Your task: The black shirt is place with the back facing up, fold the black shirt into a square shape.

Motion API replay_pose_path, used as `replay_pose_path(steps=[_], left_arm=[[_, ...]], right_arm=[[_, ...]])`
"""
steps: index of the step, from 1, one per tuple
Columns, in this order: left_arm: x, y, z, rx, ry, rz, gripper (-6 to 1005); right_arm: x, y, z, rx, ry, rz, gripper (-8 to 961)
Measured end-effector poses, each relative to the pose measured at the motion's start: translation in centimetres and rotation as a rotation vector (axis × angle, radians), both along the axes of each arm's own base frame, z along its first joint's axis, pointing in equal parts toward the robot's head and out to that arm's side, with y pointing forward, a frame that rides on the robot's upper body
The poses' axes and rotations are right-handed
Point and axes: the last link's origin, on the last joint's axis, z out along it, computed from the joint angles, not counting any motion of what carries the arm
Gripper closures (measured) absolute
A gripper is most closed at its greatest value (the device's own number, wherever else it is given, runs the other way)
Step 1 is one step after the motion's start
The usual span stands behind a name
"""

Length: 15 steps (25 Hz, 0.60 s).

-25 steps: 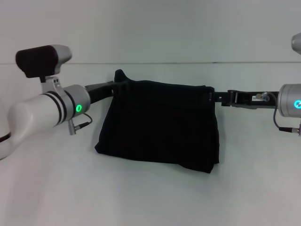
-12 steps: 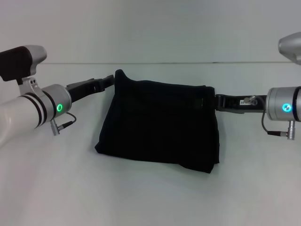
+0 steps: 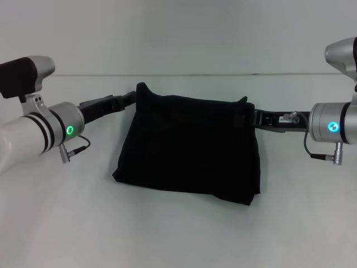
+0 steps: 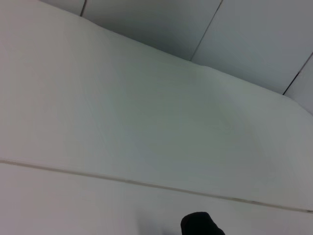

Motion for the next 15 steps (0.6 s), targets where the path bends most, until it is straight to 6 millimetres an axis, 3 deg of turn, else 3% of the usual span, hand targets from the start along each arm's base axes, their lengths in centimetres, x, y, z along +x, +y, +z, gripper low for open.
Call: replay_pose_path(steps=[7,15], left_arm=[[0.26,-0.11,-0.11,-0.013,-0.012,-0.017,331],[0.58,-0.22,-0.19,-0.027,-0.025,-0.036,331]], right_arm=[[0.54,0.35,0.53,0.048,-0.008,-0.002,941],[1.00,0.47,1.02,0.062,-0.021,-0.003,952]])
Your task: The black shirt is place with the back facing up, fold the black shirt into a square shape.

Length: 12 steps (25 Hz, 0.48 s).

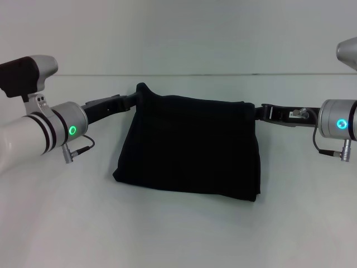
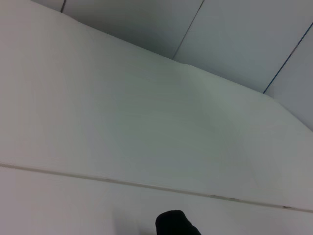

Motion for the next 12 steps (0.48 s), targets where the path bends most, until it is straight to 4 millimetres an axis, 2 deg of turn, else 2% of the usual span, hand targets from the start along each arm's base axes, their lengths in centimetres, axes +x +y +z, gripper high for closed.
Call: replay_pose_path(steps=[12], left_arm=[[-0.03,-0.02,0.01,0.000,0.000,0.000,331]], right_arm=[[0.42,0.21,0.35,0.009,-0.022,-0.006,952]])
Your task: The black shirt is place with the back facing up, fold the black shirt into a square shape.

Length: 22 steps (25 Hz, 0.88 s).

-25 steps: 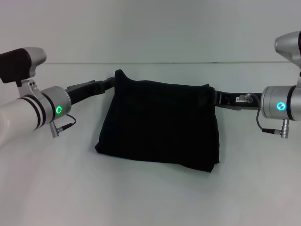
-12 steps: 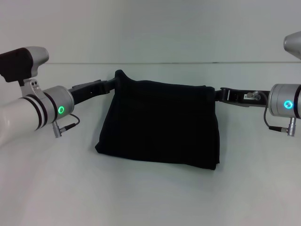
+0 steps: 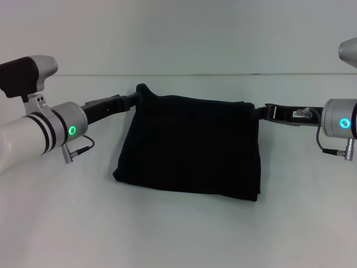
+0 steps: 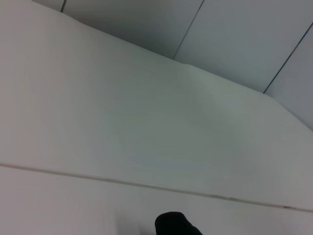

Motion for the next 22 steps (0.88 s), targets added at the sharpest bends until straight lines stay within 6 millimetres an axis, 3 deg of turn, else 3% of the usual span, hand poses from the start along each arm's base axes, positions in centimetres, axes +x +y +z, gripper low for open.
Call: replay_pose_path(steps=[15,22], left_arm=[[0.22,0.11,-0.03,-0.001,0.001,-0.006,332],[0.26,0.25,0.15,0.001,0.004,-0.009,332]], right_arm=[[0.30,0.56,-0.42,0.052,-0.027,-0.036,918],[0.26,0.77,-0.12,0.069,-0.032,-0.032,730]])
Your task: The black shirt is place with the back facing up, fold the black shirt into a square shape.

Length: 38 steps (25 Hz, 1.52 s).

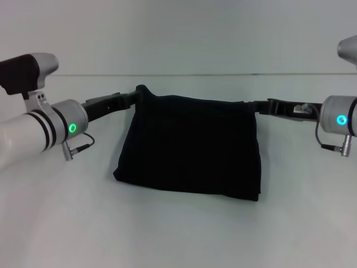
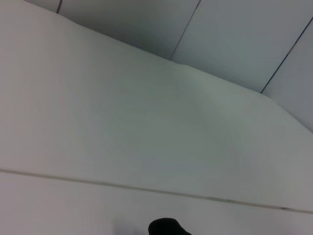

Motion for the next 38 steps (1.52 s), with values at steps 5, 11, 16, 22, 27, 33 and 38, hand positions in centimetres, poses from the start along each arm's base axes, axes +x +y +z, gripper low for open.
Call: replay_pose_path(steps=[5,11,16,22,27,33,38], left_arm=[[-0.4,0.2,1.0,0.013,0.011,-0.007,332],[-1.0,-0.8,2.1,-0.007,-0.020,-0.057,332],[-1.1,-1.7,2.2,-0.028,-0.039,-0.091,331],[-1.3,-2.1,1.7,-0.048,-0.038,-0.087,331],[-1.2,-2.1,1.5,-0.054,-0.038,-0.087,332],[-1.3,-2.2,1.4,-0.054,-0.035,-0.082,333],[-1.4,-2.2,1.4,-0.053,-0.038,-0.078,333]], right_arm=[[-0.3,0.1,0.9,-0.004,-0.004,0.049,559],[-1.9,-0.6,-0.2,-0.067,-0.021,0.189,645],[-2.8,-0.8,-1.8,-0.077,-0.059,0.248,776],[-2.5,-0.8,-4.1,-0.085,-0.177,0.265,927],[-2.2,-1.1,-5.2,-0.112,-0.241,0.275,940],[-2.0,-1.5,-5.6,-0.138,-0.259,0.291,925],[-2.3,-1.0,-4.9,-0.112,-0.255,0.306,911]])
